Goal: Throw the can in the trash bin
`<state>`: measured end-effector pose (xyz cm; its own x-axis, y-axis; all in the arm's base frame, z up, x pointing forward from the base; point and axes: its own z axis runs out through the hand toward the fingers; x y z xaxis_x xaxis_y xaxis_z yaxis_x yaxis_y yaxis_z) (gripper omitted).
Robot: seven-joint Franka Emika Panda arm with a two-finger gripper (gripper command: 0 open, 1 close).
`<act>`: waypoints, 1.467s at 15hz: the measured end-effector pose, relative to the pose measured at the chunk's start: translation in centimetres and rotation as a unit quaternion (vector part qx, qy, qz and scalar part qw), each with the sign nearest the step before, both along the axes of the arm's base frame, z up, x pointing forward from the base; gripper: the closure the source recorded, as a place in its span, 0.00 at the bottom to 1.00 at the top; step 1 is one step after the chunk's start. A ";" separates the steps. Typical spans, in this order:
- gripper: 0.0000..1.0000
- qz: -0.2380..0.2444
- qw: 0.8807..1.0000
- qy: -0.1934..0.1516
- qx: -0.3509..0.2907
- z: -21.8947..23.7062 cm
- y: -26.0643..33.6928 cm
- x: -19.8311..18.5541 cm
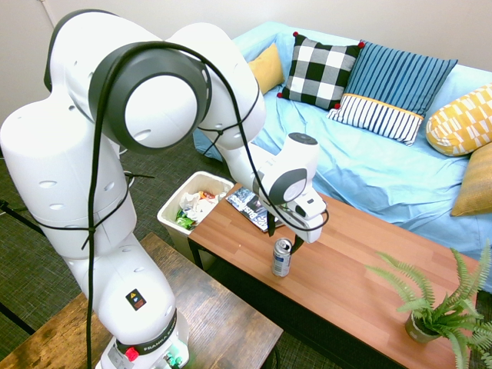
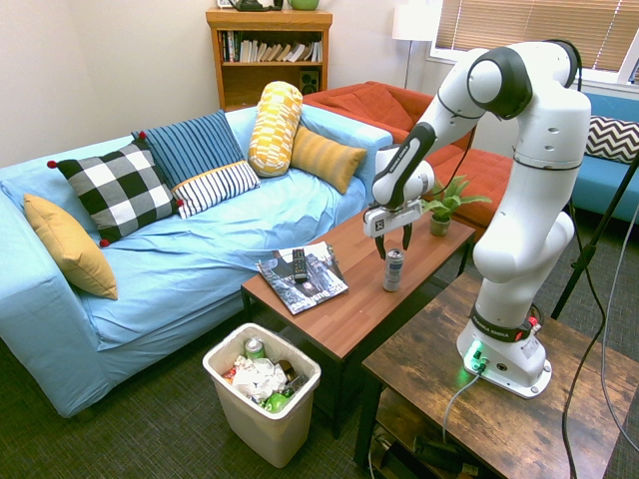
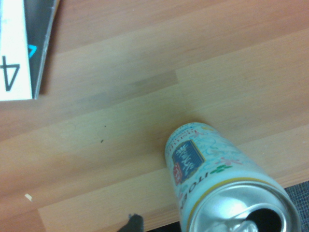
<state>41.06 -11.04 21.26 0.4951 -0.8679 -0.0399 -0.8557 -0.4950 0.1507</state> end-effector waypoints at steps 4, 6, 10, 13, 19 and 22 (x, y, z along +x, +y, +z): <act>0.00 -0.010 1.000 0.012 0.005 -2.4 -0.3 0.0; 0.00 -0.014 1.000 0.016 0.009 -3.1 -0.6 0.3; 0.00 -0.021 0.999 0.025 0.016 -5.1 -1.9 0.0; 0.00 -0.018 0.999 0.032 0.021 -6.4 -2.0 -0.3; 1.00 -0.015 0.999 0.030 0.026 -6.9 -1.4 -0.1; 1.00 -0.014 0.999 0.027 0.029 -6.8 -1.3 0.1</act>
<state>41.19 -12.32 14.41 0.4662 -0.8769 -0.1171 -0.8608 -0.4802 0.1686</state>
